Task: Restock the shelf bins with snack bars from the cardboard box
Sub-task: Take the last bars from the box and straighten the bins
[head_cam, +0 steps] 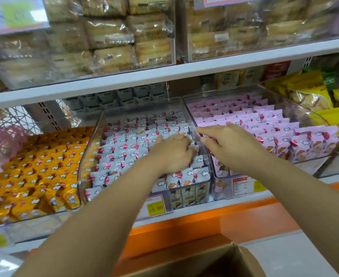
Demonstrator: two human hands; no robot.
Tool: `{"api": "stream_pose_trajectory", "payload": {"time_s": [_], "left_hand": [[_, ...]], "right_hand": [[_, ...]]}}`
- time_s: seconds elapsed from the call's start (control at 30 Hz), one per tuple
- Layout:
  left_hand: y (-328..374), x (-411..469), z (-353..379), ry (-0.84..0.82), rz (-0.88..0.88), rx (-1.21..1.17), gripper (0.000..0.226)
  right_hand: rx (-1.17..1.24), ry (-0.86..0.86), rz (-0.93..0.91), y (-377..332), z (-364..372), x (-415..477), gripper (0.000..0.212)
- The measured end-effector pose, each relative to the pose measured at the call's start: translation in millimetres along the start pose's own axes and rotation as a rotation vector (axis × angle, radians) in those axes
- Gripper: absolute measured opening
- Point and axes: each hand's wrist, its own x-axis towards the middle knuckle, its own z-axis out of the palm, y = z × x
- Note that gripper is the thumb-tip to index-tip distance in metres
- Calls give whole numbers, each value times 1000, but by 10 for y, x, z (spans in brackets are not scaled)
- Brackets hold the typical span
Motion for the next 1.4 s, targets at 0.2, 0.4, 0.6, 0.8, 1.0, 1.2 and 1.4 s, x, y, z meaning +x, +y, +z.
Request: {"api": "stream_pose_trajectory", "payload": {"time_s": [0.2, 0.4, 0.6, 0.8, 1.0, 1.2, 1.4], "left_hand": [[-175, 197, -58, 124, -77, 68, 56], [-323, 436, -139, 53, -97, -46, 48], [-379, 660, -64, 61, -197, 130, 58], [-379, 676, -156, -39, -191, 34, 59], [-385, 799, -102, 69, -197, 133, 56], [-385, 854, -234, -33, -134, 11, 54], [-525, -2, -418, 164, -174, 66, 48]], "right_hand": [[206, 34, 51, 61, -48, 208, 23], [268, 75, 73, 110, 33, 305, 22], [347, 84, 67, 157, 54, 342, 19], [377, 75, 60, 191, 49, 358, 19], [364, 83, 42, 209, 70, 349, 19], [337, 64, 64, 175, 33, 320, 21], [-62, -22, -55, -168, -58, 203, 38]]}}
